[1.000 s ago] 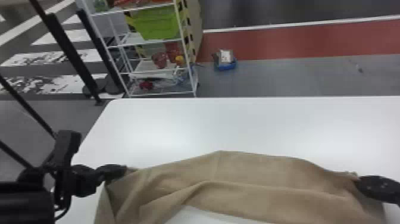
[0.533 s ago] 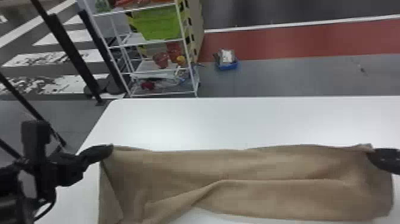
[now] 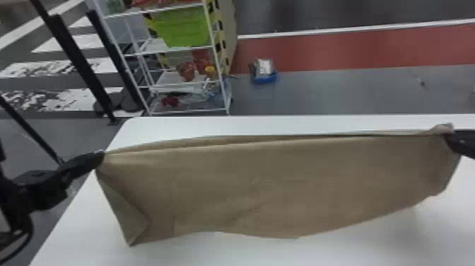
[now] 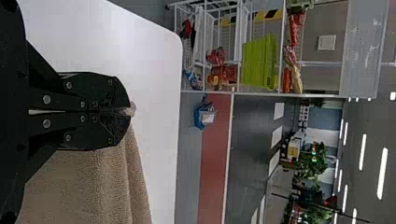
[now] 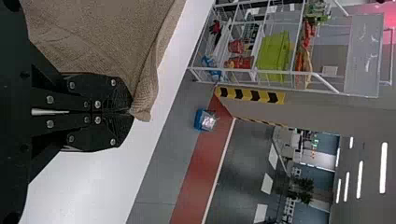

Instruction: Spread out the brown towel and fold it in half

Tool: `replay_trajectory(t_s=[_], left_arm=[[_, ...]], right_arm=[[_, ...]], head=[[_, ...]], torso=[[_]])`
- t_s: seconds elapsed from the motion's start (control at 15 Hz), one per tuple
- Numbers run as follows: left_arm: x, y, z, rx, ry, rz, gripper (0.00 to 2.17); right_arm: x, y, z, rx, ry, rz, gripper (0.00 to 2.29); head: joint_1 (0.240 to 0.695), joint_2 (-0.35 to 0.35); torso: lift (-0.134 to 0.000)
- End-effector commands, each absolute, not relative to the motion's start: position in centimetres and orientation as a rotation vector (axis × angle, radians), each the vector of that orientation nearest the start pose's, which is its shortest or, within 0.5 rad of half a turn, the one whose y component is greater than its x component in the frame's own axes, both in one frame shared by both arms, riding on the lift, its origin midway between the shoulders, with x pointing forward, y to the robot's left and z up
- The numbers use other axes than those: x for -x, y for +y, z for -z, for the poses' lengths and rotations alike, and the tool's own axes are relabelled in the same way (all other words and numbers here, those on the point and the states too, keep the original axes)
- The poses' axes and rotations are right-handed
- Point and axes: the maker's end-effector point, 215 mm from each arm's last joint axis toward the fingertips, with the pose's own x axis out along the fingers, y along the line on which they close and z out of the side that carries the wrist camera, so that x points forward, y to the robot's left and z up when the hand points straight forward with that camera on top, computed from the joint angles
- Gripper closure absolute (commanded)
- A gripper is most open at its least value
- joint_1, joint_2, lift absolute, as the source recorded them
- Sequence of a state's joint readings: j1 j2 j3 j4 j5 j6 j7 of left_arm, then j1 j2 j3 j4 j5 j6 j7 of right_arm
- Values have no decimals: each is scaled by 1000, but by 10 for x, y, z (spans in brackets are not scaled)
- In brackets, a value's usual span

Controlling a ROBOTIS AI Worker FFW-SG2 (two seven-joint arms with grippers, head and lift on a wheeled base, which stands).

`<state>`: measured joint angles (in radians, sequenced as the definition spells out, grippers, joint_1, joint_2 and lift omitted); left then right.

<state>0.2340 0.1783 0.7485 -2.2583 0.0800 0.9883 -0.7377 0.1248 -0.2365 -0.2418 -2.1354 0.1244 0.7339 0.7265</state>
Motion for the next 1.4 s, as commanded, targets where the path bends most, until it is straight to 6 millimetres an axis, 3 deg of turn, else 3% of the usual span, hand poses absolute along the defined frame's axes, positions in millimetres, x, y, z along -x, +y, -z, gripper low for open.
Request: replay_trajectory(t_s=[0.0, 0.27, 0.47, 0.6, 0.87, 1.0, 1.13, 1.33], left_arm=[[-415, 474, 287, 80, 393, 41, 1376], [-438, 460, 277, 104, 383, 46, 1369], [-440, 458, 273, 114, 368, 44, 1369], [-436, 458, 258, 126, 337, 48, 1369], [-417, 457, 219, 158, 270, 62, 1362], [-399, 454, 205, 200, 243, 74, 1362], [-377, 445, 197, 229, 232, 106, 1318], [-348, 440, 181, 267, 234, 120, 1322]], right_arm=[[-519, -287, 300, 220, 341, -413, 1656], [-544, -279, 285, 197, 351, -400, 1656], [-542, -287, 275, 181, 336, -371, 1656], [-534, -296, 257, 171, 309, -350, 1656], [-498, -312, 223, 133, 286, -315, 1656], [-468, -307, 218, 112, 304, -323, 1656], [-433, -302, 228, 76, 380, -320, 1656], [-386, -291, 227, 43, 444, -311, 1656]], head=[[695, 221], [695, 210], [695, 203], [695, 193], [674, 177], [667, 174], [669, 180], [695, 197]], torso=[[-124], [-124], [-124], [-124], [-124], [-124], [-124], [-124]])
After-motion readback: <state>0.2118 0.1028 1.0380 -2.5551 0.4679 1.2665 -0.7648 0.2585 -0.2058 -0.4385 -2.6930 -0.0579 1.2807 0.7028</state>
